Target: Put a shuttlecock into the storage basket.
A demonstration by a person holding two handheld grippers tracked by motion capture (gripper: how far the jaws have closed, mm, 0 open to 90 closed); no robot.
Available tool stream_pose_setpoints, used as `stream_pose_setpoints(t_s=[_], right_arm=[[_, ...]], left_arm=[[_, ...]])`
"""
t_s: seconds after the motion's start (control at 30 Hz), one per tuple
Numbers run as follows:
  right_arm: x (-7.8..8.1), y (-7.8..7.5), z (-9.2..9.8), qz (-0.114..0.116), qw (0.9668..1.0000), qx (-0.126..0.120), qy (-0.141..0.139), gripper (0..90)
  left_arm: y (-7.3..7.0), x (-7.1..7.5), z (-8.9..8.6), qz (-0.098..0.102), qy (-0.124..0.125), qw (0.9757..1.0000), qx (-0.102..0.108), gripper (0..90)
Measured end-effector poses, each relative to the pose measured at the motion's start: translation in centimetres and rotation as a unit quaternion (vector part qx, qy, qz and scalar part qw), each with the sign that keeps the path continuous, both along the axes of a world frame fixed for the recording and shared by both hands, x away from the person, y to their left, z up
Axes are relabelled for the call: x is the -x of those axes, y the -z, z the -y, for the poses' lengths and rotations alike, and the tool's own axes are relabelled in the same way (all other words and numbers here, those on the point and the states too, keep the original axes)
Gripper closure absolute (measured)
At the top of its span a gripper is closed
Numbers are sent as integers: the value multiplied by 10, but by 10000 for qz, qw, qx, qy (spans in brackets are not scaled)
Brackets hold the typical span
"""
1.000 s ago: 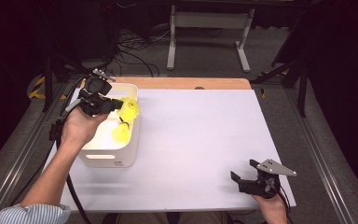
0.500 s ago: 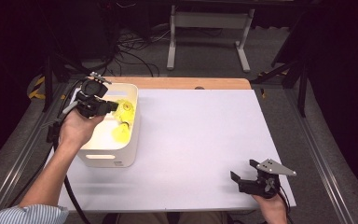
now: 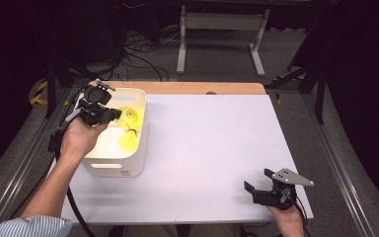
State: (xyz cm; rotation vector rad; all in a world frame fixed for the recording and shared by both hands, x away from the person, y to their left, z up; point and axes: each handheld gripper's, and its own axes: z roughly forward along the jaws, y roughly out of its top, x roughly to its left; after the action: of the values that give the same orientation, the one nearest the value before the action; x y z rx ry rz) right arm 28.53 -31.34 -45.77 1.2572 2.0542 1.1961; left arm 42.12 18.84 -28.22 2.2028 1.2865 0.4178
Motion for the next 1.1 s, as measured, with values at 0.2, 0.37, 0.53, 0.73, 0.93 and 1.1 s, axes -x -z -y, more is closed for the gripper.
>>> stream_pose_setpoints(t_s=[0.2,0.37,0.53,0.73,0.93,1.1], right_arm=[[0,0,0,-7,10000,-3,-3,89],[0,0,0,-6,10000,1,5,88],[0,0,0,5,10000,5,0,88],[0,0,0,3,10000,4,-1,89],[0,0,0,-11,10000,4,-15,89],[0,0,0,-6,10000,8,-24,89]], left_arm=[[5,-1,-1,-9,-18,10000,-76,890],[8,-3,-1,-48,-42,9999,-105,890],[11,-5,-2,-66,-70,9999,-123,890],[16,-8,-3,-106,-110,9998,-142,890],[20,-11,-5,-130,-148,9997,-146,890],[25,-13,-7,-165,-226,9995,-128,890]])
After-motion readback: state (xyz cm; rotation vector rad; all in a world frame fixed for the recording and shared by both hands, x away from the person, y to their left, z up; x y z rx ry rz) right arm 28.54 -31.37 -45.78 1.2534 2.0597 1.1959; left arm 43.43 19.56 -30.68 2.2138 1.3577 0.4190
